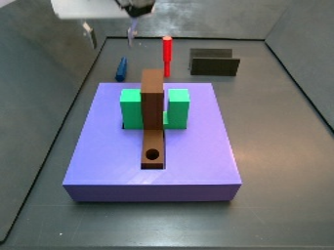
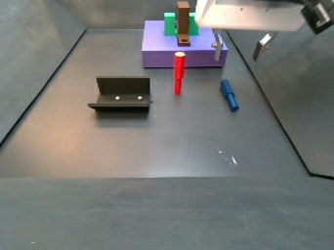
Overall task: Pick up the blue object. Move up. Place the blue object on the fixture. Regrasp the blue object. Move to above the board. Insert the blue object.
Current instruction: Pick up the blue object.
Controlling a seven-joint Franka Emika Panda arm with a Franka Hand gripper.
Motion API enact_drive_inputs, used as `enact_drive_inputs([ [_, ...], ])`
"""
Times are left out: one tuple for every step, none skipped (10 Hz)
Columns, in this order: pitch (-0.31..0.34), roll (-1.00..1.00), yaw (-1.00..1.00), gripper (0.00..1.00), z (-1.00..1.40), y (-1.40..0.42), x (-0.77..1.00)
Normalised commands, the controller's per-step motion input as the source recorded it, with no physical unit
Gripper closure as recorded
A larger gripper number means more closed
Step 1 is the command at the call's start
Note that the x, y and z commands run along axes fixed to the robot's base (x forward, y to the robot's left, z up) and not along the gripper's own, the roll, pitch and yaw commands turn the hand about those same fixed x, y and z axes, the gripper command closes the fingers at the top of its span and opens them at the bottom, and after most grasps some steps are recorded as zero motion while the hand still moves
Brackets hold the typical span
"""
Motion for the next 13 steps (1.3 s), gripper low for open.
enact_drive_inputs([
  [-0.01, 0.22, 0.09, 0.0, -0.42, -0.09, 0.0],
  [-0.004, 0.2, 0.09, 0.0, -0.41, -0.04, 0.0],
  [0.0, 0.19, 0.04, 0.0, -0.39, -0.07, 0.0],
  [0.0, 0.19, 0.02, 0.0, -0.35, -0.08, 0.0],
  [0.0, 0.18, 0.0, 0.0, -0.3, -0.07, 0.01],
  [0.016, 0.17, 0.0, 0.0, -0.22, -0.03, 0.1],
  [0.019, 0.19, 0.0, 0.0, -0.22, 0.0, 0.11],
  [0.0, 0.18, 0.0, 0.0, -0.2, 0.0, 0.01],
  [0.0, 0.18, 0.0, 0.0, -0.2, 0.0, 0.0],
  [0.0, 0.17, 0.0, 0.0, -0.2, 0.0, 0.0],
  [0.0, 0.17, 0.0, 0.0, -0.21, 0.0, 0.0],
  [0.0, 0.17, 0.0, 0.0, -0.19, 0.0, 0.03],
  [0.0, 0.17, 0.0, 0.0, -0.19, 0.0, 0.09],
])
